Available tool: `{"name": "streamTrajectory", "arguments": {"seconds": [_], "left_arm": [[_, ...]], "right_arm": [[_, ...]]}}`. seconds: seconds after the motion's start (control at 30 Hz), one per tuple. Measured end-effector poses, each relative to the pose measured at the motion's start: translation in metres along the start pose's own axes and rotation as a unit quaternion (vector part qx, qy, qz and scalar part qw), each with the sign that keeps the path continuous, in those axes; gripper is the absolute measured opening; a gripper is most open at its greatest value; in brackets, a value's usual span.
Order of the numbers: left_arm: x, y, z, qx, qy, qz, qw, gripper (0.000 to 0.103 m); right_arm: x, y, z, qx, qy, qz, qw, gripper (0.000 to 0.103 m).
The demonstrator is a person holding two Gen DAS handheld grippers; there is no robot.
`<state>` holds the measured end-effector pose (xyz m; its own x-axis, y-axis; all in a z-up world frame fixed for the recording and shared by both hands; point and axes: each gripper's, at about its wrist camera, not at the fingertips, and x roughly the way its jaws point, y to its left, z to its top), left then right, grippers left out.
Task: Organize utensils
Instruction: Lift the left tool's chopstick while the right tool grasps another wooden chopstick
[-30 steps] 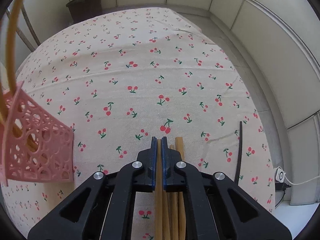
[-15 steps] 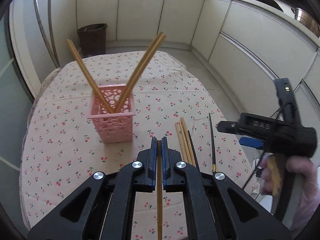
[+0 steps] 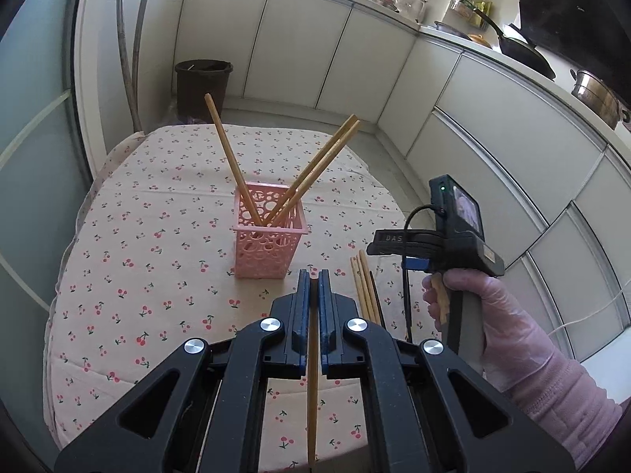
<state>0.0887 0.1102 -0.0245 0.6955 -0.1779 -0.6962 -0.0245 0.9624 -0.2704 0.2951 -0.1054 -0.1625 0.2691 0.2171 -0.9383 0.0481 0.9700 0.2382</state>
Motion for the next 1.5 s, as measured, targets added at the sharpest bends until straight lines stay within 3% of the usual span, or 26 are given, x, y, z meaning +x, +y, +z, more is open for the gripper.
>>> {"name": "streamTrajectory", "arguments": {"seconds": [0.07, 0.23, 0.5, 0.7, 0.77, 0.8, 0.83, 0.97, 1.27, 1.5], "left_arm": [[-0.001, 0.002, 0.0, -0.001, 0.003, -0.003, 1.0, 0.004], [0.0, 0.007, 0.0, -0.002, 0.005, -0.003, 1.0, 0.004], [-0.001, 0.016, 0.001, -0.014, 0.01, -0.002, 0.9998, 0.004], [0.0, 0.015, 0.001, -0.016, 0.016, -0.001, 0.9997, 0.004], [0.0, 0.016, 0.001, -0.017, 0.017, 0.0, 0.9997, 0.004], [0.0, 0.016, 0.001, -0.017, 0.018, 0.0, 0.9997, 0.004], [0.0, 0.015, 0.001, -0.017, 0.018, 0.001, 0.9997, 0.004], [0.001, 0.016, 0.001, -0.016, 0.02, 0.003, 0.9997, 0.004], [-0.013, 0.018, 0.004, -0.018, -0.002, 0.002, 0.9998, 0.004], [-0.029, 0.017, 0.004, -0.019, -0.023, -0.004, 0.9996, 0.004]], "right_arm": [[0.006, 0.001, 0.002, 0.001, 0.0, -0.008, 1.0, 0.054], [0.016, 0.007, 0.007, 0.004, 0.0, -0.008, 1.0, 0.05], [0.027, 0.016, 0.012, -0.01, -0.01, -0.043, 0.999, 0.041], [0.03, 0.028, 0.007, -0.037, -0.017, -0.063, 0.997, 0.04], [0.03, 0.036, 0.003, -0.05, -0.022, -0.059, 0.997, 0.029], [0.03, 0.041, 0.001, -0.054, -0.021, -0.055, 0.997, 0.014], [0.03, 0.044, 0.001, -0.06, -0.02, -0.051, 0.997, 0.008], [0.028, 0.041, 0.001, -0.051, -0.029, -0.028, 0.998, 0.008], [-0.037, 0.028, -0.011, -0.046, -0.09, 0.016, 0.995, 0.008], [-0.113, 0.028, -0.053, -0.078, -0.136, 0.072, 0.985, 0.008]]}}
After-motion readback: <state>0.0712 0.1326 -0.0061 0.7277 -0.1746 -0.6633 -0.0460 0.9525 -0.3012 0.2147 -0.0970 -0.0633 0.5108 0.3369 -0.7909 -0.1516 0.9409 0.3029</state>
